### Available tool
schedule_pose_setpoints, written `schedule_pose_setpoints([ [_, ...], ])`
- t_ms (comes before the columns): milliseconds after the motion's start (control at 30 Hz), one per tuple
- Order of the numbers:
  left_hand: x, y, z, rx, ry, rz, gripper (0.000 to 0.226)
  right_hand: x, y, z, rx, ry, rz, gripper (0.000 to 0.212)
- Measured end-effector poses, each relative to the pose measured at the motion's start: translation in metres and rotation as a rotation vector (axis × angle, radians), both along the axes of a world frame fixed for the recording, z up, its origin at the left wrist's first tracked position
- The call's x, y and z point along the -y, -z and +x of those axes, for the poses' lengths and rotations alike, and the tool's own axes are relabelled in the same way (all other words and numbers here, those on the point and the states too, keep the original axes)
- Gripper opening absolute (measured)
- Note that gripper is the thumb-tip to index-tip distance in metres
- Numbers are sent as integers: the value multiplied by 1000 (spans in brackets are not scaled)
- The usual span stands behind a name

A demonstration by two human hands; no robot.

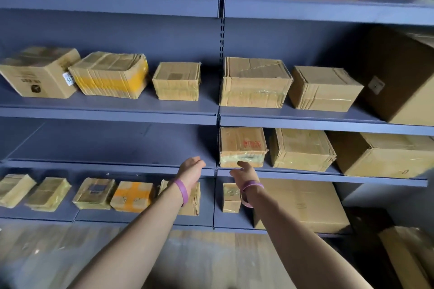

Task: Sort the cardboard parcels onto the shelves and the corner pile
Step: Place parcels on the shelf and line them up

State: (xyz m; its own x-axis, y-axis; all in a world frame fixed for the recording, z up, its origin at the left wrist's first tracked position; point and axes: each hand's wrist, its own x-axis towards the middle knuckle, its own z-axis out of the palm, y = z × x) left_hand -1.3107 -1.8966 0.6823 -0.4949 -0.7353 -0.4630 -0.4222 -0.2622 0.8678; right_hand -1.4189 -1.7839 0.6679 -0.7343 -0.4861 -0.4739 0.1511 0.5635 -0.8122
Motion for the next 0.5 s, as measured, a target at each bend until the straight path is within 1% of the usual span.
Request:
schedule_pose_setpoints([
  [100,7,9,-24,7,24,34,31,0,5,-27,17,43,20,50],
  [300,23,26,-74,54,26,62,33,11,28,-88,13,84,64,53],
  [367,29,32,-89,71,23,79,26,14,33,-104,19,111,61,55],
  [400,31,35,-96,71,27,89,16,15,35,-111,34,124,57,56],
  [433,33,37,-102,66,19,101,19,16,38,-117,46,137,56,56],
  [467,34,39,-108,65,7,111,35,17,40,-123,52,151,57,57],
  [500,36,42,-114,66,1,116,45,17,43,-128,55,166,63,58],
])
